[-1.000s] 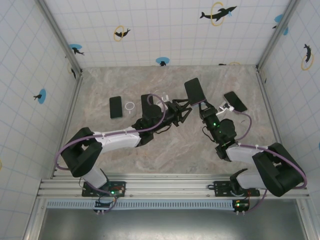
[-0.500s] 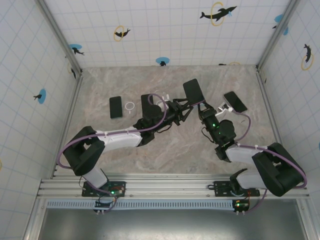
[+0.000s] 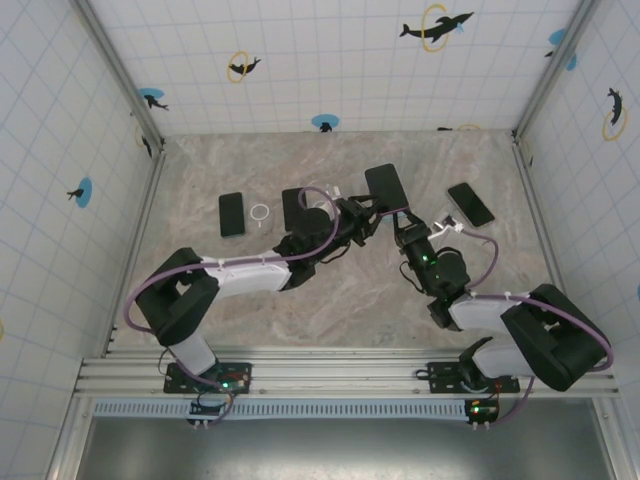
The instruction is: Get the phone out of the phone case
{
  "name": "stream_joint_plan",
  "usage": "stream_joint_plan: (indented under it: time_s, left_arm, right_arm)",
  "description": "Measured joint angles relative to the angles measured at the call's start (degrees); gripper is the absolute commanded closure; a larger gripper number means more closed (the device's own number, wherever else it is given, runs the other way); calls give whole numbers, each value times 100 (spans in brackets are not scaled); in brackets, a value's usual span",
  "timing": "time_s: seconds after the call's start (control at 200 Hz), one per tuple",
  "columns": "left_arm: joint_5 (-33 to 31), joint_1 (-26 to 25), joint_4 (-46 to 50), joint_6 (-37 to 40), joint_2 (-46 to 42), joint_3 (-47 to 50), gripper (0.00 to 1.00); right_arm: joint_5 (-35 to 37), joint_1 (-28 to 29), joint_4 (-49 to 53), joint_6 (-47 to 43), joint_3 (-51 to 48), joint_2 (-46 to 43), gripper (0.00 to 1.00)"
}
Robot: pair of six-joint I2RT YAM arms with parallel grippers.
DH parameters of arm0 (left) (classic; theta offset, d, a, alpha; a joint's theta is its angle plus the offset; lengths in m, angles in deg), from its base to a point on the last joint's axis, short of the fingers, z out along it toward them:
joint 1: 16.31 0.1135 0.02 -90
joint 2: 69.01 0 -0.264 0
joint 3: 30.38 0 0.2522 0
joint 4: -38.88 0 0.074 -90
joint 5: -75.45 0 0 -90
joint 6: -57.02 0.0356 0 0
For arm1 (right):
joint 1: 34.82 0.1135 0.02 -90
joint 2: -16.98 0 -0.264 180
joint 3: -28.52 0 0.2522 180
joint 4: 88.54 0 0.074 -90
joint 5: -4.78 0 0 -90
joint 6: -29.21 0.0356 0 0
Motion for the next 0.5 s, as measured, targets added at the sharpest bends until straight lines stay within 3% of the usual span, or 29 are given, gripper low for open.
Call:
stream_joint_plan:
  time_s: [0.23, 0.5]
  left_arm:
    - [66, 0, 26, -31, 153, -179, 92]
    - [98, 0, 146, -7, 151, -188, 98]
  right_arm:
    - [103, 22, -103, -39, 0, 31, 97]
    - [168, -57, 332, -297, -4, -20, 96]
